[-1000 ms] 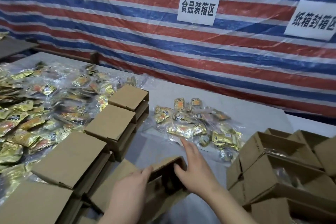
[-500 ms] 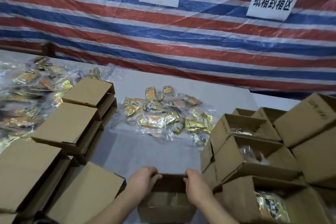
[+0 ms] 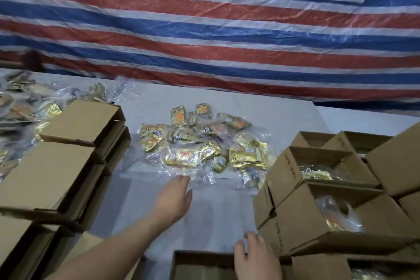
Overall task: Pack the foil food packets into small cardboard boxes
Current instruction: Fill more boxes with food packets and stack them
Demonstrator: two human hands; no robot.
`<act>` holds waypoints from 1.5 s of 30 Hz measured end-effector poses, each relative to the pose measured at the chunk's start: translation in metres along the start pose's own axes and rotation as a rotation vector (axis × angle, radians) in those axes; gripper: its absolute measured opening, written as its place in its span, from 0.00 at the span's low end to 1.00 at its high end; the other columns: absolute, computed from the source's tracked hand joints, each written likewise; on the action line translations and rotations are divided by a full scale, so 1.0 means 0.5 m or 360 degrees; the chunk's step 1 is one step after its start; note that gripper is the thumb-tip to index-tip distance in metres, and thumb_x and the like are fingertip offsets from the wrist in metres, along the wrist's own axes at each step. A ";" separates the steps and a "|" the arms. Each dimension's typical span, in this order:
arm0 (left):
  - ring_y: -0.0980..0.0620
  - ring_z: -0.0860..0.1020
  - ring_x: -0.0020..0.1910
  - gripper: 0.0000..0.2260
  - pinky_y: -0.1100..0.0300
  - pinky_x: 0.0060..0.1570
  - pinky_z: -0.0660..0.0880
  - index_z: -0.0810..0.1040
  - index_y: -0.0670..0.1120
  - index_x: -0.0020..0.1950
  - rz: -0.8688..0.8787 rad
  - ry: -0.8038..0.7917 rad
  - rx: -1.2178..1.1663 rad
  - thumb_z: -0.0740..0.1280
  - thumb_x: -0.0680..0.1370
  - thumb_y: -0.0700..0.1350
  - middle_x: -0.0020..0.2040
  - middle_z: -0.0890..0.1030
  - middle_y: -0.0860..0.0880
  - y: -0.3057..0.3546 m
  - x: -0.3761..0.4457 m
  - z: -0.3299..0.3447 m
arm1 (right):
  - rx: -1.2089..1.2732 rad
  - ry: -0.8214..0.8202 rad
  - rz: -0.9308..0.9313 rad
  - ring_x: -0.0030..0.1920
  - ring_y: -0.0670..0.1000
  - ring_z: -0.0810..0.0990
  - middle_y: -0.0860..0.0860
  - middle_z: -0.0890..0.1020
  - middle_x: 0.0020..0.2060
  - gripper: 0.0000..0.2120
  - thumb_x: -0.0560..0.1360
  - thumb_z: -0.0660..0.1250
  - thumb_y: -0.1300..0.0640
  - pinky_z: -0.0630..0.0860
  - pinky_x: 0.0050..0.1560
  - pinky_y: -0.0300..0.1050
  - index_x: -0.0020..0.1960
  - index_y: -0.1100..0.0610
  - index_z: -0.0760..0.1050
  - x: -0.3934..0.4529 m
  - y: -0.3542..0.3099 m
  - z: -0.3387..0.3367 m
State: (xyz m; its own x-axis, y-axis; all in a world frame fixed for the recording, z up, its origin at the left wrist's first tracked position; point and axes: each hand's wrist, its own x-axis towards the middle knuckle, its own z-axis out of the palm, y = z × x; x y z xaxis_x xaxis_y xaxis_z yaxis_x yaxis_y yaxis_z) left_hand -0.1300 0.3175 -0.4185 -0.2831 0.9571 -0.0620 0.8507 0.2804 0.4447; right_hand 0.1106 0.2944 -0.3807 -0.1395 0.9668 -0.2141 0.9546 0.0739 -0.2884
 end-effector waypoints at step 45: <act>0.60 0.70 0.68 0.38 0.56 0.69 0.68 0.77 0.61 0.63 0.0181 -0.0431 -0.1197 0.48 0.66 0.81 0.65 0.76 0.58 0.263 -0.154 -0.239 | 0.1915 -0.0972 -0.0572 0.64 0.48 0.79 0.49 0.79 0.65 0.47 0.61 0.82 0.44 0.78 0.55 0.42 0.74 0.42 0.63 -0.012 -0.074 -0.222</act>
State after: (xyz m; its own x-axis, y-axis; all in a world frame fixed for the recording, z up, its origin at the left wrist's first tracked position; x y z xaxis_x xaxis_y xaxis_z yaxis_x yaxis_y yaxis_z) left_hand -0.0493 0.2722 -0.2484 -0.0136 0.9883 -0.1518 0.3148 0.1484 0.9375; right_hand 0.1053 0.3132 -0.2649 -0.7143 0.6587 -0.2364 0.0770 -0.2618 -0.9620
